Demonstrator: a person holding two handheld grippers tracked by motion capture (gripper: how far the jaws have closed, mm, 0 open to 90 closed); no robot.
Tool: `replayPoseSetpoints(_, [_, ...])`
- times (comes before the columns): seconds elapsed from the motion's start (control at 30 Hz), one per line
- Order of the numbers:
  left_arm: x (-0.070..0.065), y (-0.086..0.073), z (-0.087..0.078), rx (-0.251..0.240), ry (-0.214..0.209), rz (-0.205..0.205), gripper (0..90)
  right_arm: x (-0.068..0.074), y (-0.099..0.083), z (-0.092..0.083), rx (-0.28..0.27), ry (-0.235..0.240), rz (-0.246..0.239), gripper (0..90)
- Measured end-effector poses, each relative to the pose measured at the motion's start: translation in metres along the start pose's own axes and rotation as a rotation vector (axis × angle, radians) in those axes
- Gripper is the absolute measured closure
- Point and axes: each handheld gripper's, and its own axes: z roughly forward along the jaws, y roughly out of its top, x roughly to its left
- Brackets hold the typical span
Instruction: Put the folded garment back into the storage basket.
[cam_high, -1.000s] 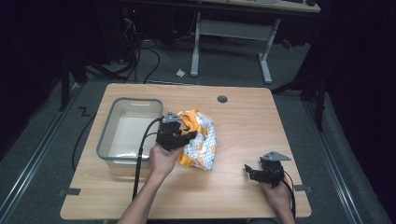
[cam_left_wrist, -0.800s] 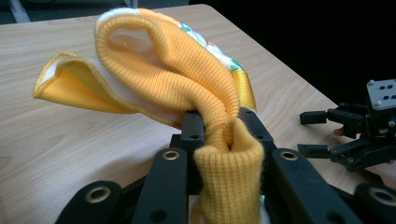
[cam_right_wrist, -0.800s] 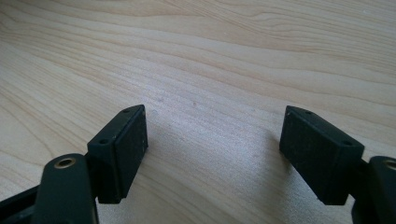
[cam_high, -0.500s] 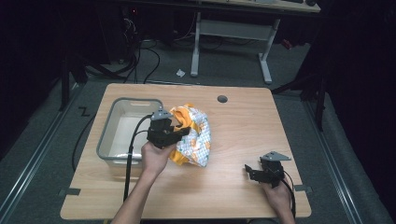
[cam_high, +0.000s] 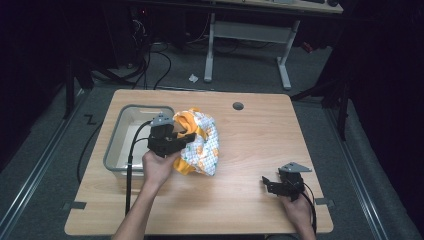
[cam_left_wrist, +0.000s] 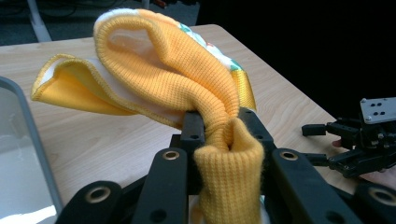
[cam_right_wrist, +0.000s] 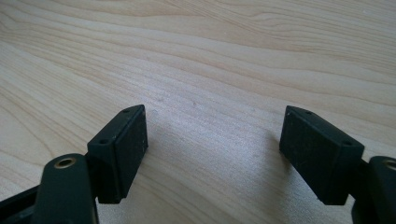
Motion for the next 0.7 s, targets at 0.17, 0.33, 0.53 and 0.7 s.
replayPoseSetpoints(0.17, [0.004, 0.002, -0.006, -0.001, 0.013, -0.003, 75.4, 0.0, 0.0, 0.0, 0.0, 0.0, 0.001, 23.8])
replayPoseSetpoints(0.33, [0.008, 0.003, -0.011, -0.005, 0.023, -0.006, 75.4, 0.0, 0.0, 0.0, 0.001, 0.0, 0.002, 23.8])
replayPoseSetpoints(0.53, [0.014, 0.005, -0.018, -0.013, 0.035, -0.016, 75.3, 0.0, 0.0, 0.0, 0.0, 0.0, 0.001, 23.8])
replayPoseSetpoints(0.7, [0.021, 0.006, -0.024, -0.011, 0.048, -0.018, 75.4, 0.0, 0.0, 0.0, 0.0, -0.001, 0.001, 23.8])
